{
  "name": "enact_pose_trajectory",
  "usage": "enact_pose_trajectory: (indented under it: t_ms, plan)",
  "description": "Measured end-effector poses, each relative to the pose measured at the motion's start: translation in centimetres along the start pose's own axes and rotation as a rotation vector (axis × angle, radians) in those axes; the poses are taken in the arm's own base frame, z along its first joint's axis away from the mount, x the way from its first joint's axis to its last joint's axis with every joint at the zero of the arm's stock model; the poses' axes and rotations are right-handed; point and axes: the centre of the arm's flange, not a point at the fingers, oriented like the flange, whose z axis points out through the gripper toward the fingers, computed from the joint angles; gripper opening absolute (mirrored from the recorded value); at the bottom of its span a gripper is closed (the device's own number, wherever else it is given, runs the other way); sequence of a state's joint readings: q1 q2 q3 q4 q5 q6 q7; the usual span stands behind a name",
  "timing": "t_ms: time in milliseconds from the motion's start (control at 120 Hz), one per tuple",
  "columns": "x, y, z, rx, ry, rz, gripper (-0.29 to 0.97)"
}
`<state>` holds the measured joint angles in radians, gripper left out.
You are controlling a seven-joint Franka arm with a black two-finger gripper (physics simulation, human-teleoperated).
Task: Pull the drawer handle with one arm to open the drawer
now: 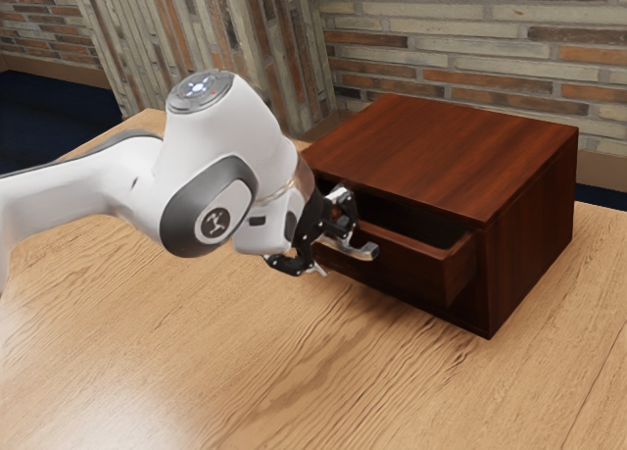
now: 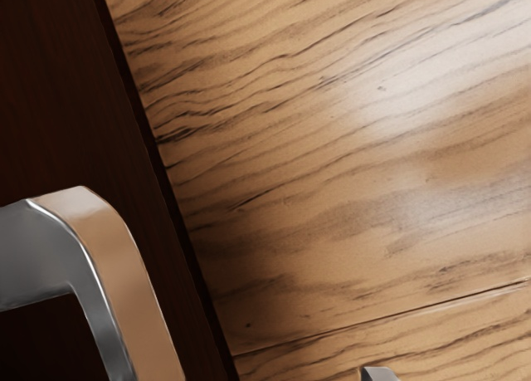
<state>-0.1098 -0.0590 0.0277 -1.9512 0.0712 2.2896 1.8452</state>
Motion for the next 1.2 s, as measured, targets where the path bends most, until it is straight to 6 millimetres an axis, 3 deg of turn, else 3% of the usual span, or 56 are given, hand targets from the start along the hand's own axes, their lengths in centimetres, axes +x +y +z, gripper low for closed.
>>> enact_pose_trajectory:
  t_ms: [108, 292, 492, 733, 808, 875, 925, 1008, 1092, 1125, 1167, 1200]
  plan:
    - [0.3, 1.6, 0.4, -0.006, 0.007, -0.007, 0.39]
    - [0.8, 4.0, -3.0, 0.040, -0.008, -0.009, 0.31]
    - [1.2, 5.9, -2.1, 0.031, -0.003, -0.015, 0.38]
    - [3.0, 7.9, -4.8, 0.080, -0.003, 0.002, 0.26]
    - [3.3, 8.9, -5.2, 0.083, -0.002, 0.003, 0.27]
    - [3.7, 10.2, -6.6, 0.105, -0.006, 0.003, 0.21]
    - [3.9, 10.9, -7.6, 0.123, -0.010, 0.001, 0.24]
    - [4.0, 11.6, -10.5, 0.181, -0.023, -0.002, 0.35]
    - [3.1, 11.5, -15.1, 0.267, -0.057, -0.031, 0.47]
    - [2.7, 9.8, -18.8, 0.319, -0.075, -0.041, 0.50]
    - [1.5, 5.8, -24.0, 0.361, -0.090, -0.076, 0.54]
    - [0.8, 3.4, -26.6, 0.357, -0.092, -0.119, 0.56]
